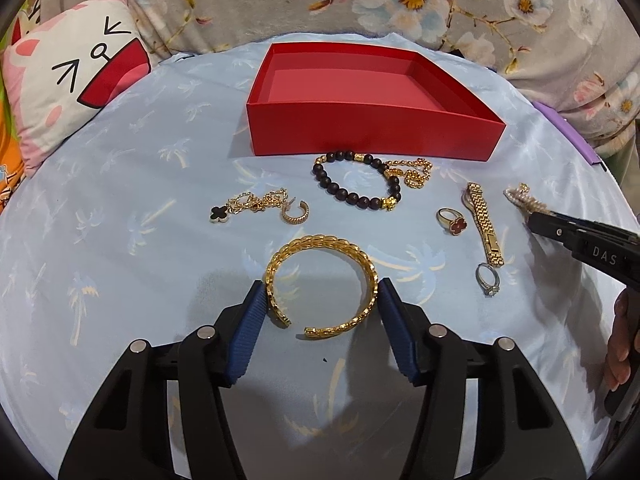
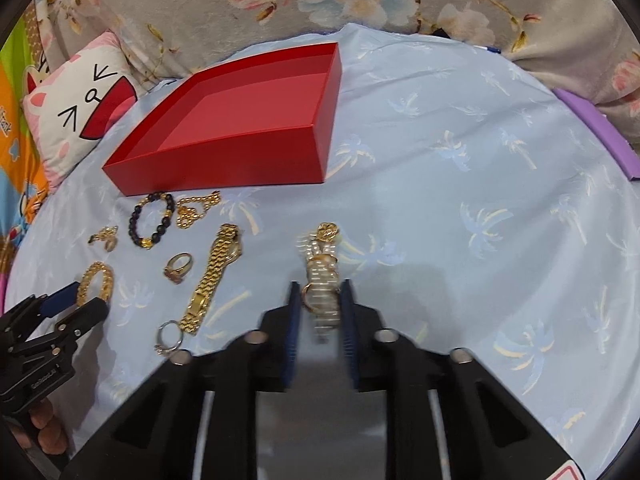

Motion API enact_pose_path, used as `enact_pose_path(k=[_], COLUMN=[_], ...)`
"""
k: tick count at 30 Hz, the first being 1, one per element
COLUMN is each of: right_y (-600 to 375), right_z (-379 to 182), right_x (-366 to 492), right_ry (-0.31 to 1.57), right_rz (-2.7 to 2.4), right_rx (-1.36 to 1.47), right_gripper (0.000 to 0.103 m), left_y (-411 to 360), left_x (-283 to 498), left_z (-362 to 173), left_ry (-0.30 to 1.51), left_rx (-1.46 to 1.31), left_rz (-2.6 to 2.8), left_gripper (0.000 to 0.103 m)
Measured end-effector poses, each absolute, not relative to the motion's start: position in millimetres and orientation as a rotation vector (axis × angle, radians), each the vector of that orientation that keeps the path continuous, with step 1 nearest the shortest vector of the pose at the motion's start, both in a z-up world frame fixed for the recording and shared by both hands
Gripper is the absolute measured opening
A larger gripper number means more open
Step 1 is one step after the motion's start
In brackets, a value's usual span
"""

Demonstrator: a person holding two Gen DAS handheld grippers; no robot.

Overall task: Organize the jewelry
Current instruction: 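Carry the pearl bracelet and gold bangle into the red box and open both tools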

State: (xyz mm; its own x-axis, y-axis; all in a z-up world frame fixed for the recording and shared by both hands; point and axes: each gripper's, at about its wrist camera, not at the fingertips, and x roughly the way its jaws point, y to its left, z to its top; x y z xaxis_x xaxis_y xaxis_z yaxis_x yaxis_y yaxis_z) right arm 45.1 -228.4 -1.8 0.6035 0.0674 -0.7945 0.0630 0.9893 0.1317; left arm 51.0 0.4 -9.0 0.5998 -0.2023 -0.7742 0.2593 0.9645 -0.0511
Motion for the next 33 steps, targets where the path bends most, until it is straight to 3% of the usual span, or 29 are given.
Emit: enact_pose_path(k=[2,20,33], right_y=[-226,-217,-220], right_z=[0,78,100], right_x=[42,12,111], right_ry=[0.916,0.718,0.69], right_rz=[-0.002,0.003,0.049], right_rx=[0.149,0.144,0.212], right_gripper=[0.009,0.008,0.008], left_y=[3,14,-16], left_x=[51,42,138], left_z=[-8,54,116], left_ry=[0.894,0.783,0.607], left_rx=[0.052,0.029,0.102], left_rz=[-0.278,-0.32,-0.284], left_gripper=[0.055,0.055,0.055])
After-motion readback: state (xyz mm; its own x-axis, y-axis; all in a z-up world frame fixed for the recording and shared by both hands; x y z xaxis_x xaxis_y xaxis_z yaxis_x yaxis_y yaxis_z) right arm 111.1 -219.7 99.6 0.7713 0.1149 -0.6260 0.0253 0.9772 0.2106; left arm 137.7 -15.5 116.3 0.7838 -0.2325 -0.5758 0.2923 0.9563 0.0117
